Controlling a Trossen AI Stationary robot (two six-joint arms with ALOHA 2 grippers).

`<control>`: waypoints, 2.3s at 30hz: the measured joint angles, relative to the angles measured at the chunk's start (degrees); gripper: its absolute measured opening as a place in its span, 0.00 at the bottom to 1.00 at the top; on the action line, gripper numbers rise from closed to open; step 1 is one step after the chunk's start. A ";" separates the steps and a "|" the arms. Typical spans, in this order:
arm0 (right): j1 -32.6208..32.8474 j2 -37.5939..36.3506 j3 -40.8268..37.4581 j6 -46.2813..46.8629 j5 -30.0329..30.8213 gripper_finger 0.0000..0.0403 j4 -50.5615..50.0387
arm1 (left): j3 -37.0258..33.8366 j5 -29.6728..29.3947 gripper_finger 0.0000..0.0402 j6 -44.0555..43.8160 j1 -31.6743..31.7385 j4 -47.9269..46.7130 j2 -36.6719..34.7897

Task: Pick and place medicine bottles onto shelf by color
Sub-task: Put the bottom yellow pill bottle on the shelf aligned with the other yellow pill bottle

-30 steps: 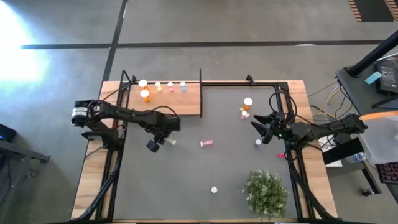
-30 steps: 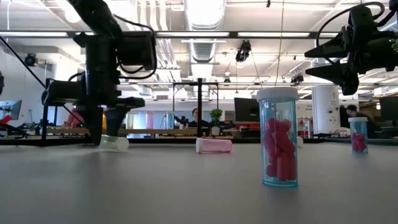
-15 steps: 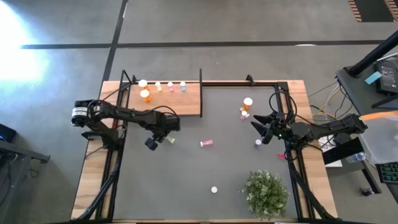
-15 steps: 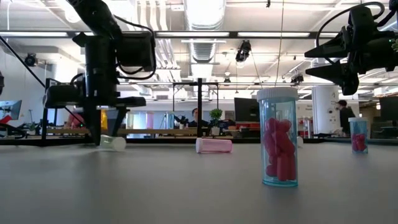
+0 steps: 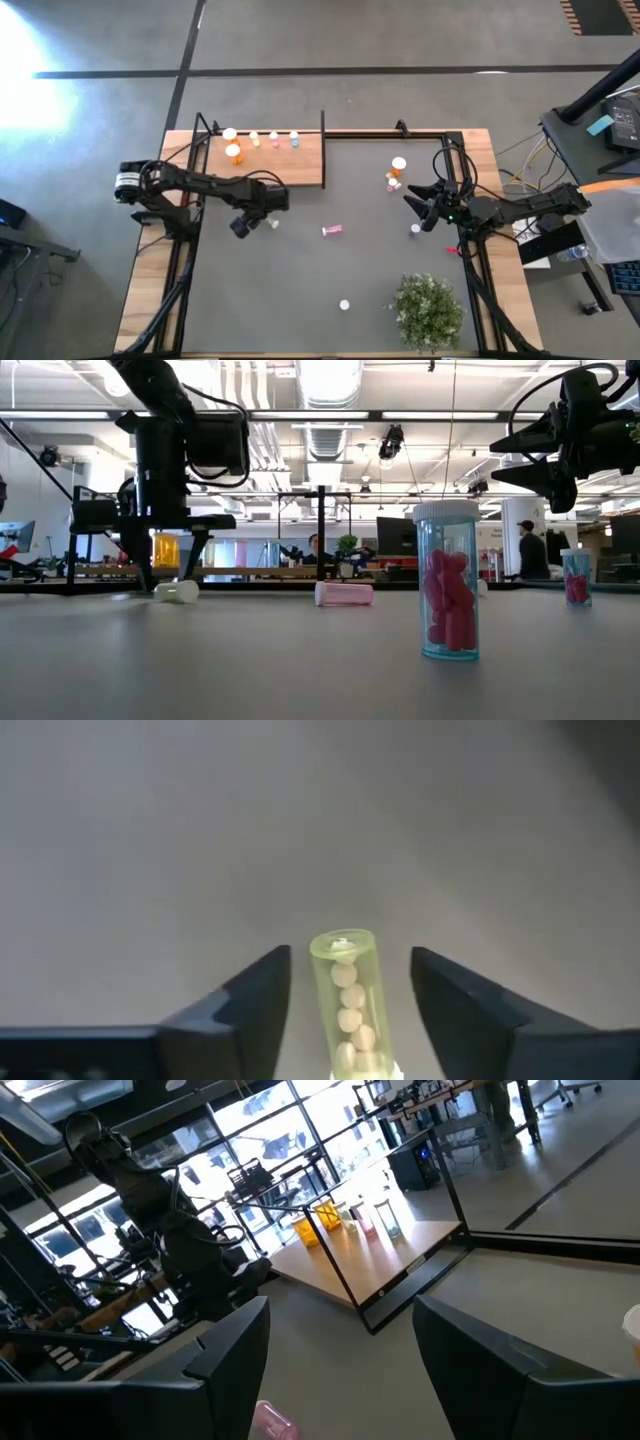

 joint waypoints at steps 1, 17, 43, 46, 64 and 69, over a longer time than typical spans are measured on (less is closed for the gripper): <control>0.00 0.00 0.00 0.00 0.00 0.59 0.00 | 0.00 -0.07 0.52 0.61 0.00 0.01 -0.19; 0.00 0.02 0.00 0.00 0.00 0.59 0.00 | 0.55 -8.20 0.76 65.90 -0.02 3.33 -6.12; -0.01 0.02 0.00 -0.02 0.00 0.59 0.02 | 3.05 0.47 0.76 149.45 -0.58 2.53 -2.33; -0.02 0.02 0.00 -0.02 0.00 0.59 0.00 | 4.07 0.74 0.76 150.17 -0.59 -0.76 -2.75; 0.00 0.02 0.00 0.00 0.00 0.59 0.02 | 0.85 10.55 0.76 159.21 -0.66 -0.70 -2.62; -0.02 0.02 0.00 -0.01 0.00 0.59 0.00 | -0.05 12.00 0.76 159.19 -0.81 2.04 -2.62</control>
